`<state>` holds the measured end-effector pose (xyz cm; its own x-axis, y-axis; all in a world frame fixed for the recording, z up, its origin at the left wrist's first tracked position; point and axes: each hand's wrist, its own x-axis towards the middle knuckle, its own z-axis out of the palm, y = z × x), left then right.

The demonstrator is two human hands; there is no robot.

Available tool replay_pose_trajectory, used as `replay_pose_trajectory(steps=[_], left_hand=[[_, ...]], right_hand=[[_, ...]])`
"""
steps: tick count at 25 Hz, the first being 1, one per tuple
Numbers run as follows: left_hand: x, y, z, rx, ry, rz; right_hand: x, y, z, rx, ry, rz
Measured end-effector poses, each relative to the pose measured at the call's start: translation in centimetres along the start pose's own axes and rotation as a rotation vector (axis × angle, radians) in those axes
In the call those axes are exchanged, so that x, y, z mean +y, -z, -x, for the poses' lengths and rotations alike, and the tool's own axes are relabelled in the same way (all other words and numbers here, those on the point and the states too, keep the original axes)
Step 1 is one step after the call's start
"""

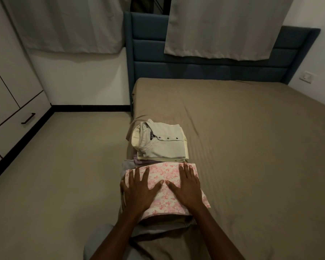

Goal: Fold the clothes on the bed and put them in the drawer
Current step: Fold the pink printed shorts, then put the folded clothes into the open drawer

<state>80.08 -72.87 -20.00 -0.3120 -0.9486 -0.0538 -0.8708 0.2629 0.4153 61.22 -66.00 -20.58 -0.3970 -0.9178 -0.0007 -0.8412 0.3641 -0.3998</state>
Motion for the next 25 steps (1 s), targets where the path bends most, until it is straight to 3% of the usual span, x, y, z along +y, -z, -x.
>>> replay_pose_trajectory(steps=[4,7,9,14,16,22,25], left_hand=[[0.4,1.6,-1.5,0.142,0.028,0.041],[0.5,3.5,-3.6,0.34,0.001,0.213],[0.1,5.0,-6.2,0.385,-0.012,0.431],[-2.5,6.1,-15.8,0.092,0.403,1.152],[-1.9,6.4,-17.2,-0.022,0.447,1.36],[-1.7,5.7,-20.9,-0.287,0.506,1.275],[-1.4,6.8,-21.8,-0.404,0.394,1.216]], right_hand=[[-0.1,0.4,-1.2,0.04,-0.021,-0.084],[-0.1,1.8,-2.6,0.338,-0.047,-0.224],[-0.3,3.6,-5.4,0.398,-0.146,-0.359],[-0.1,5.5,-14.9,0.123,-0.625,-1.21],[0.1,5.8,-16.4,-0.056,-0.719,-1.393],[3.0,5.2,-20.3,-0.331,-0.752,-1.457],[2.1,5.3,-21.1,-0.44,-0.644,-1.477]])
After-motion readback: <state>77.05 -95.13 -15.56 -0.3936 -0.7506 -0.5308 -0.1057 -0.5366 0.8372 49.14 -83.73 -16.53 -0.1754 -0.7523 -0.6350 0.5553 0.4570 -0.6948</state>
